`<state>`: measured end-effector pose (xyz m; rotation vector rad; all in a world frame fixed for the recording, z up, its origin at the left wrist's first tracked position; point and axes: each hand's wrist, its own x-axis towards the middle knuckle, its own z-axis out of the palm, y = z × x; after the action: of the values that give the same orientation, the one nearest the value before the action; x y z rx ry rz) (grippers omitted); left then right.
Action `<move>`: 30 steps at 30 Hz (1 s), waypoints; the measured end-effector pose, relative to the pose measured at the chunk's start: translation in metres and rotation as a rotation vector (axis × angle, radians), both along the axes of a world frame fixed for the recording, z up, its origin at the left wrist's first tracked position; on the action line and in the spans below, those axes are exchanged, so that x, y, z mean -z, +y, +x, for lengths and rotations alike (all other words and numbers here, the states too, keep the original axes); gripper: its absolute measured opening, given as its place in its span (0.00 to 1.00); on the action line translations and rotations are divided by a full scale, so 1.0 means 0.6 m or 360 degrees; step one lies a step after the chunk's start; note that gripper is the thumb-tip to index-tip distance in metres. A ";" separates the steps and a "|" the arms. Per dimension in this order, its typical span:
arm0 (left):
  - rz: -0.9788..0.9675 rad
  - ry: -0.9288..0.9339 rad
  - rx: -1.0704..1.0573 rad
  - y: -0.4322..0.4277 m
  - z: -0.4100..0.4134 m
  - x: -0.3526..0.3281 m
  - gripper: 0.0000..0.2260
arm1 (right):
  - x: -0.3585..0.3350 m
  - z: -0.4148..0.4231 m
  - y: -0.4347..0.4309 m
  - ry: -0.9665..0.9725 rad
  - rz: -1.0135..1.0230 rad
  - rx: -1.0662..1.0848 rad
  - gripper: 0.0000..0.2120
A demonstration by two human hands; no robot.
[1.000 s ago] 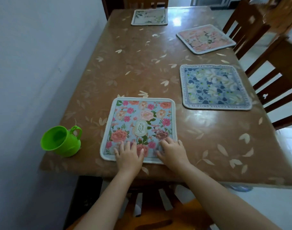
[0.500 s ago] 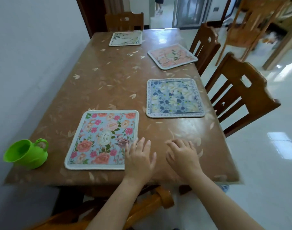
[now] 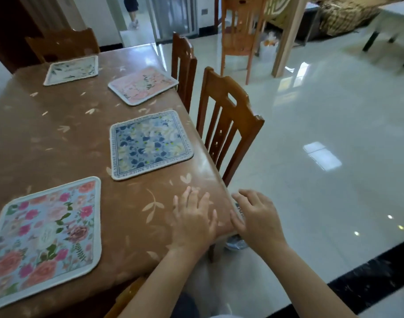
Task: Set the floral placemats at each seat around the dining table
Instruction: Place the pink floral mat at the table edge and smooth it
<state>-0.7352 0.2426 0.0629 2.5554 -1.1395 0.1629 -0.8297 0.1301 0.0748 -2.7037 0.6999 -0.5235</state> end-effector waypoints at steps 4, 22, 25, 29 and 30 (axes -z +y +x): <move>-0.0009 -0.0057 0.0265 -0.068 -0.035 -0.005 0.19 | -0.006 -0.055 -0.048 -0.0033 0.0012 0.0188 0.19; -0.0167 0.0204 0.0803 -0.451 -0.078 -0.003 0.18 | -0.007 -0.164 -0.350 0.0036 -0.0118 0.0710 0.18; -0.0209 0.0224 0.0767 -0.543 -0.052 -0.010 0.18 | -0.017 -0.134 -0.444 0.0056 -0.0133 0.0664 0.17; -0.0271 0.0249 0.0653 -0.640 -0.001 -0.021 0.18 | -0.035 -0.073 -0.563 0.0091 -0.0165 0.0527 0.17; -0.0280 0.0252 0.0611 -0.659 0.014 -0.022 0.18 | -0.039 -0.054 -0.589 0.0095 -0.0180 0.0479 0.17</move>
<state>-0.7271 -0.1527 0.0763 2.1113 -1.4530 -0.0311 -0.8624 -0.2230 0.0984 -2.7411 1.1360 -0.5689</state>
